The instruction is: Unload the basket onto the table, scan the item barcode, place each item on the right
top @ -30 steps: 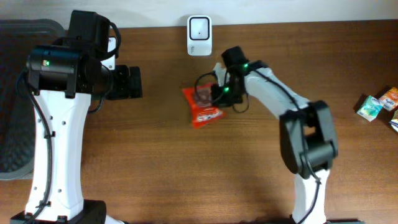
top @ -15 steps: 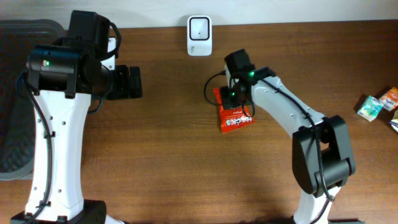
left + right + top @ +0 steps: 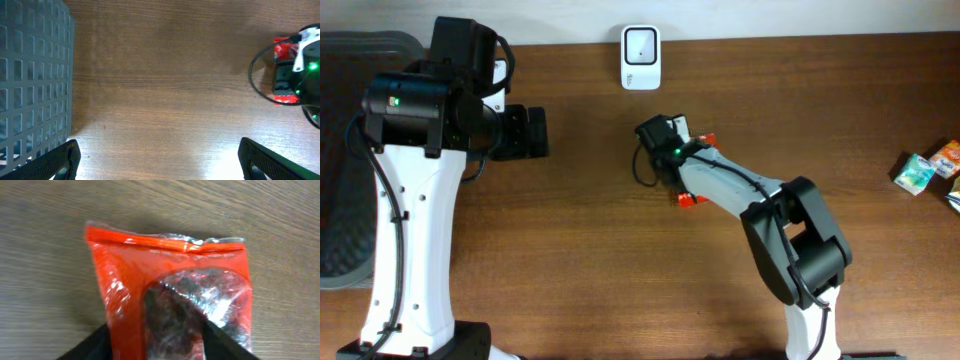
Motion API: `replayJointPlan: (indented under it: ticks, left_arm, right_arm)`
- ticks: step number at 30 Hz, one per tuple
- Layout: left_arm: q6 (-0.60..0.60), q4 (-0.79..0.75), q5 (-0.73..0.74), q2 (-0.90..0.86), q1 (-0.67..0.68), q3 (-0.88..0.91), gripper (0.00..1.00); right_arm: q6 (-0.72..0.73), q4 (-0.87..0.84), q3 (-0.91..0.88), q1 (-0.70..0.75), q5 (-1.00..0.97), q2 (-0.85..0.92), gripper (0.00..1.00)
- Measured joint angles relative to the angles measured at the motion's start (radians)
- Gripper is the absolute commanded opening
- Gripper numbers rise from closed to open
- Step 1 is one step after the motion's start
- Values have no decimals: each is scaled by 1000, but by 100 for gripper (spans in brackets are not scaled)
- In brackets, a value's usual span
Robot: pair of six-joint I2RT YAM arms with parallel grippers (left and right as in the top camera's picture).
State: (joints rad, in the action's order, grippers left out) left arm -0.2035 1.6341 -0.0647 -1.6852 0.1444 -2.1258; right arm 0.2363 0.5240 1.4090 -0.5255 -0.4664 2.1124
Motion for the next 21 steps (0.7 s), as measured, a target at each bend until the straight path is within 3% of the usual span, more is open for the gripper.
replayJointPlan:
  ticks: [3,6,9,11,14,16,17,18,19,21]
  left_arm:
    - [0,0,0,0,0,0,99]
    - [0,0,0,0,0,0,99]
    - [0,0,0,0,0,0,99]
    - [0,0,0,0,0,0,99]
    - [0,-1,0,0,0,0,99]
    - [0,0,0,0,0,0,99]
    - [0,0,0,0,0,0,99]
    - [0,-2,0,0,0,0,99]
    - [0,0,0,0,0,0,99]
    - [0,0,0,0,0,0,99]
  right_arm:
    - [7,51,35,13,1,0,10]
    - [48,290,162,23,117,1,9]
    - [-16,355,369,71,502,-19,4]
    - [-64,356,387,142,861,-43,4]
    - [-108,252,251,238,1238,-47,5]
    - [-40,-15,51,299,1474,-39,5]
    - [11,-117,-22,326,1513,-38,15]
    - [80,-157,-107,362,1519,-36,39]
    - [114,-148,-151,397,1513,-34,49]
    - [132,-76,-167,459,1447,-34,55]
